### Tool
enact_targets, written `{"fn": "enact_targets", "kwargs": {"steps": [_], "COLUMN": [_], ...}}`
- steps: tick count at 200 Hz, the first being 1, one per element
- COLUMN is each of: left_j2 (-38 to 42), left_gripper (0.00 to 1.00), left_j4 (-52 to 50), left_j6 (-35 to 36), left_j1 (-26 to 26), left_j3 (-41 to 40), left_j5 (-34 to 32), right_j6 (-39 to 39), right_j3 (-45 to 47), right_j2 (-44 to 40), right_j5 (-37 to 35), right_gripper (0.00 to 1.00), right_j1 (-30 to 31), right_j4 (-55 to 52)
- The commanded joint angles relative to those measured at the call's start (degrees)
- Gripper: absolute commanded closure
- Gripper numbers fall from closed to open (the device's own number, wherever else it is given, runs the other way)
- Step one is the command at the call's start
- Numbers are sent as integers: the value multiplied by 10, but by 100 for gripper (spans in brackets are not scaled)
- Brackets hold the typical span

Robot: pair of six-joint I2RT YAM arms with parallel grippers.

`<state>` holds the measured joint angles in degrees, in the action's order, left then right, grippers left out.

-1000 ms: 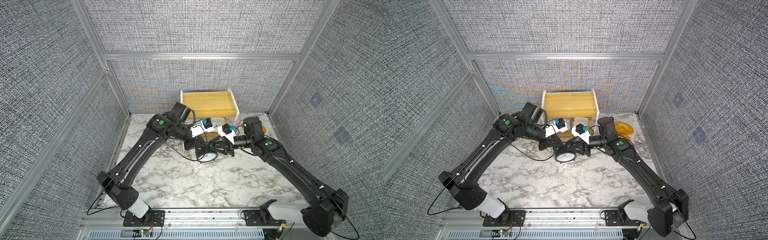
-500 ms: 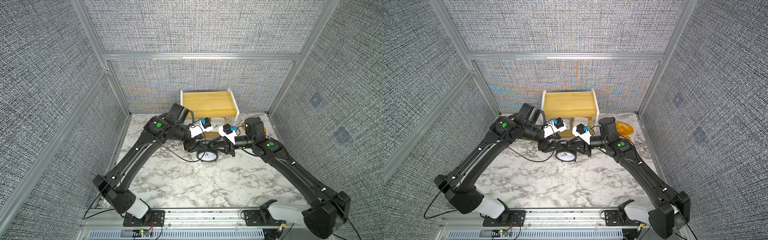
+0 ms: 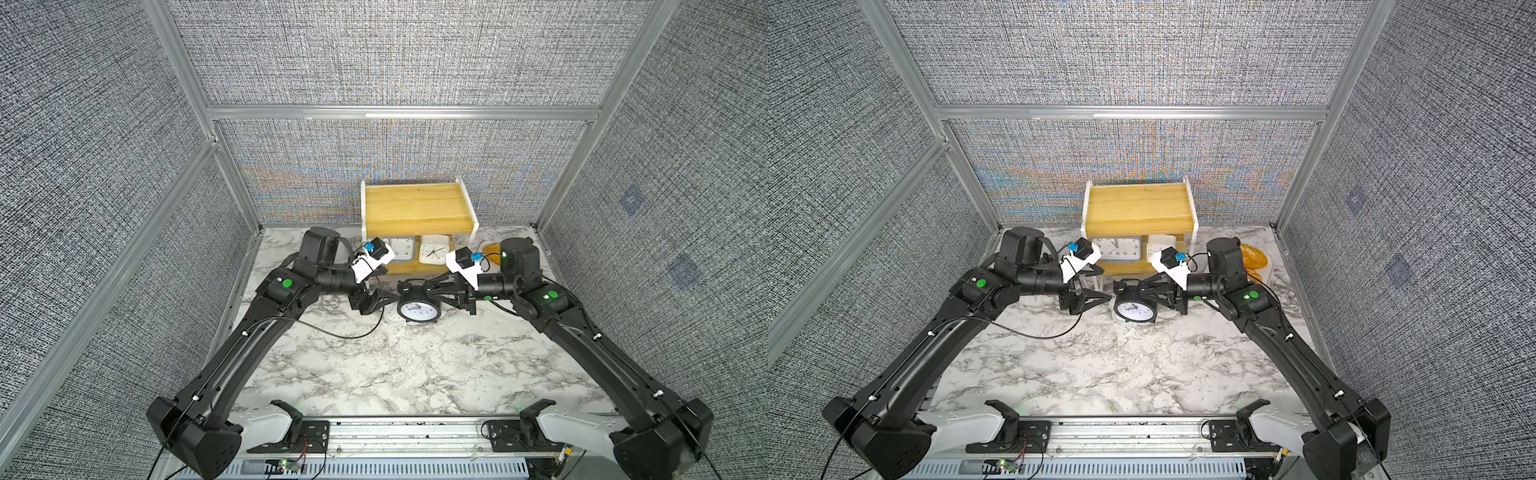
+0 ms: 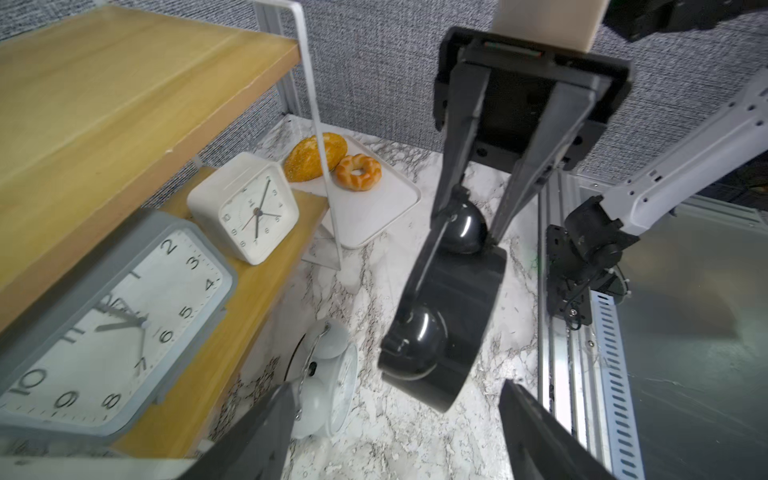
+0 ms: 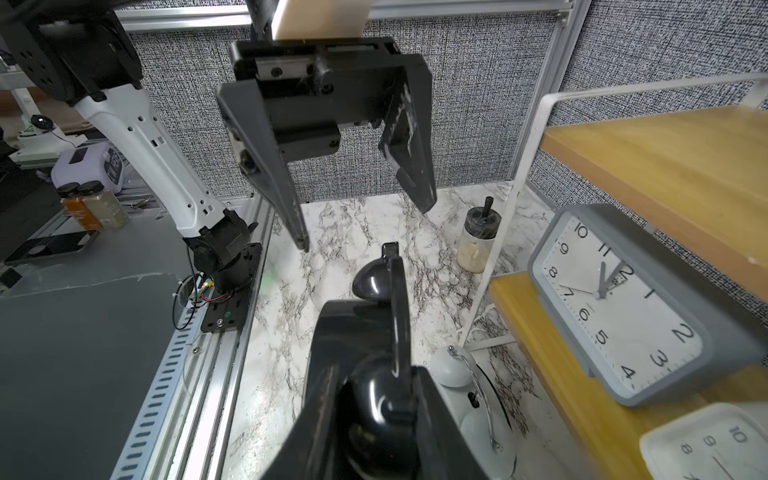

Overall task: Place the alarm clocks on the shelf by style
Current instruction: Place the alarm on the shelf.

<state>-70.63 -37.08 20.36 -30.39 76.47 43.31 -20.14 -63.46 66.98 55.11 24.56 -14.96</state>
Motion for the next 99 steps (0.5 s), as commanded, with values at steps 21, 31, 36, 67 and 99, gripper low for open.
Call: {"fn": "enact_targets", "kwargs": {"steps": [21,31,36,67,99], "left_j2": [3,-3,-6,-26,-37], "left_gripper": [22,23,23,23,24], "left_j4": [93,102,106,121,127], "left_j6": [-1,-9,-12,-24,-31], "left_j1": [13,15,16,16,16], "left_j3": [-24,-25,-26,-26,-29], "left_j5": [114,123,127,151,170], "right_j6": [17,20,21,27,30], "right_j3": [0,0,0,-2,-2], "right_j2": [-10,-11,-11,-14,-15], "right_j5": [36,38,39,45,47], "right_gripper": [76,76,76,76,76], "right_j1": [0,0,0,0,0], "right_j4": [31,35,36,42,47]}}
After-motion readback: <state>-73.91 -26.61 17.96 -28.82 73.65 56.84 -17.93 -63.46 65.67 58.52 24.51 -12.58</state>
